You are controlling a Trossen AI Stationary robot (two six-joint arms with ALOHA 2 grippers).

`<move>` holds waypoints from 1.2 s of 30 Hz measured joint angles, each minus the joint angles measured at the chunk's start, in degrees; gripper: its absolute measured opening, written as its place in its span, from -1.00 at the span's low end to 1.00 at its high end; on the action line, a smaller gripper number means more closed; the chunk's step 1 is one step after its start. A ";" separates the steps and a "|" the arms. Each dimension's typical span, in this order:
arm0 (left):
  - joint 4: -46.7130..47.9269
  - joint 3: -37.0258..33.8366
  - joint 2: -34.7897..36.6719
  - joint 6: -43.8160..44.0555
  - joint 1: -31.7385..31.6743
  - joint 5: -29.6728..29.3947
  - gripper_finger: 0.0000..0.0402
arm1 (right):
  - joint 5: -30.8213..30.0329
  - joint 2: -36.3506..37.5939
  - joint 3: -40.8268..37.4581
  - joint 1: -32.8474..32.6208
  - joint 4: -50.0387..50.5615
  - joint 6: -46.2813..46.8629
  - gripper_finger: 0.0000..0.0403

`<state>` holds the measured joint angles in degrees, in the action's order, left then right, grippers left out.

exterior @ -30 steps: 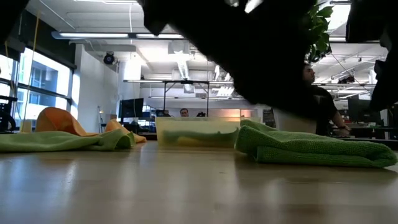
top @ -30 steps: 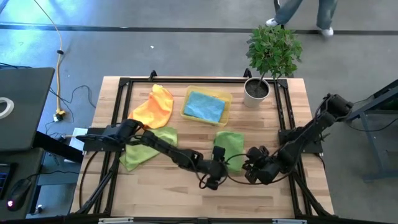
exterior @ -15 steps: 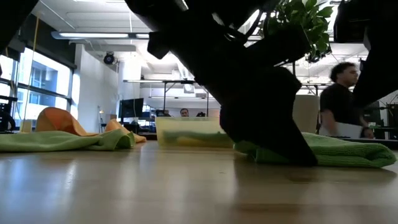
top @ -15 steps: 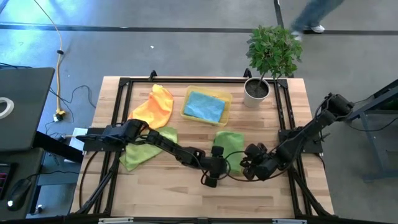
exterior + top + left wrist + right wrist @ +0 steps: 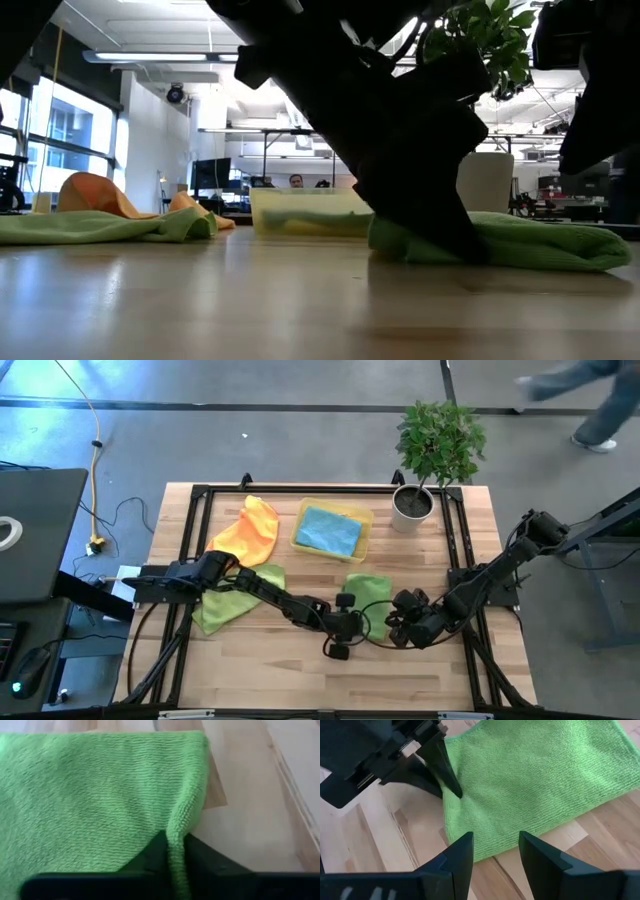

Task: Fold microfiber towels
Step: Put the folded green microfiber towel into the yellow bin

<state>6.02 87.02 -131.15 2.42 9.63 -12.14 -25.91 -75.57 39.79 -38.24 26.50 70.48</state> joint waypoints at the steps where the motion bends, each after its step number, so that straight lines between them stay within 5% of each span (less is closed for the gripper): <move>1: 0.02 -0.04 0.04 0.95 -0.02 0.44 -0.89 | -0.02 0.00 0.00 0.00 -0.01 0.00 -0.26; 17: 10.68 -0.34 13.53 23.55 -3.65 8.76 -0.98 | 0.11 -0.04 0.98 -0.02 -0.82 -0.46 -0.26; 26: 14.41 -0.28 22.57 34.05 -9.88 7.11 -0.99 | 13.24 -0.04 1.01 -0.02 -1.04 -0.35 -0.26; 36: 13.05 -0.21 23.17 40.97 -17.14 1.33 -0.99 | 20.15 -0.04 1.03 -0.02 -2.11 -0.90 -0.26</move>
<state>19.07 86.80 -107.98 43.39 -7.52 -10.81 -5.76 -75.61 40.82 -38.26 24.39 69.58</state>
